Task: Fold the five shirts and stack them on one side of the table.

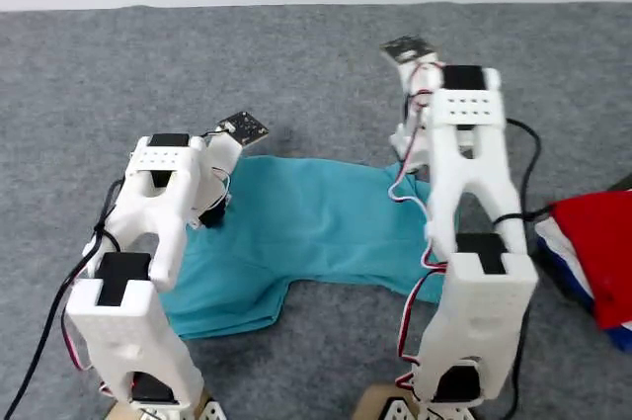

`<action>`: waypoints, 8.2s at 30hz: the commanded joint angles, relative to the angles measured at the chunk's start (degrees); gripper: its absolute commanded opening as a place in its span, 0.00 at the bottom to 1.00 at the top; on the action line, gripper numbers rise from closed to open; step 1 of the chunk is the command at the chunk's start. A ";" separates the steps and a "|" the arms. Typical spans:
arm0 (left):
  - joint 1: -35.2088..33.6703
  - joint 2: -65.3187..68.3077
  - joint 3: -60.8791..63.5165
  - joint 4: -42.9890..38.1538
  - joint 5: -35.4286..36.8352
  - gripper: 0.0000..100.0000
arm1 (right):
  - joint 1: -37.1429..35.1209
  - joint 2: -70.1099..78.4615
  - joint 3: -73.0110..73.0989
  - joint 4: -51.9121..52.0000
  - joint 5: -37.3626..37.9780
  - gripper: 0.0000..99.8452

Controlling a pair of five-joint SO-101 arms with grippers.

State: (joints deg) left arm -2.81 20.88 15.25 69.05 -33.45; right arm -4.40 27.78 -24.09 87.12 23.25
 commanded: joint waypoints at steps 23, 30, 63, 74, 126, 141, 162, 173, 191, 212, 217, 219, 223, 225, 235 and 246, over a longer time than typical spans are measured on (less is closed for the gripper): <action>0.44 0.70 -1.36 0.09 0.18 0.00 | -2.86 6.20 -3.52 -0.40 -1.32 0.08; 0.44 0.70 -1.27 0.09 0.18 0.00 | -2.24 6.64 -7.47 -0.13 -1.32 0.08; 0.44 0.70 -1.27 0.09 0.09 0.00 | 8.22 9.19 -7.65 -0.57 3.60 0.01; 0.44 0.70 -1.27 0.09 0.09 0.00 | 16.75 9.27 -12.22 -0.13 3.69 0.01; 0.44 0.79 -1.27 0.09 0.09 0.00 | 14.55 26.68 -30.42 8.75 3.52 0.01; 0.44 0.79 -1.27 0.09 0.09 0.00 | 17.80 26.77 -39.21 14.55 3.60 0.01; 0.44 0.79 -1.36 0.09 0.09 0.00 | -11.74 26.68 -41.49 15.34 3.16 0.01; 0.44 0.79 -1.36 0.09 0.09 0.00 | -9.36 19.82 -41.41 15.34 3.52 0.01; 0.44 0.79 -1.36 0.09 0.09 0.00 | 5.93 24.75 -41.23 15.34 5.01 0.01; 0.53 0.79 -1.36 0.09 0.09 0.00 | -0.48 34.42 -41.05 14.90 -2.29 0.16; 0.53 0.79 -1.36 0.09 0.09 0.00 | 2.24 37.05 -41.93 14.81 -1.41 0.09; 0.53 0.79 -1.36 0.09 0.09 0.00 | 4.00 36.97 -43.52 15.25 1.32 0.03; 0.53 0.79 -1.36 0.09 0.09 0.00 | 8.57 35.74 -47.12 15.43 2.29 0.01; 0.53 0.79 -1.36 0.09 0.09 0.00 | 10.59 33.98 -47.21 15.43 2.37 0.01; 0.53 0.79 -1.36 0.09 0.09 0.00 | 15.87 29.49 -36.22 15.52 2.37 0.01; 1.14 0.53 -1.36 0.00 0.09 0.00 | 12.70 18.07 -34.73 15.52 -3.16 0.23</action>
State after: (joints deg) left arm -2.29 21.05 15.08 69.05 -33.36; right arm 8.70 54.95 -58.20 100.40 23.34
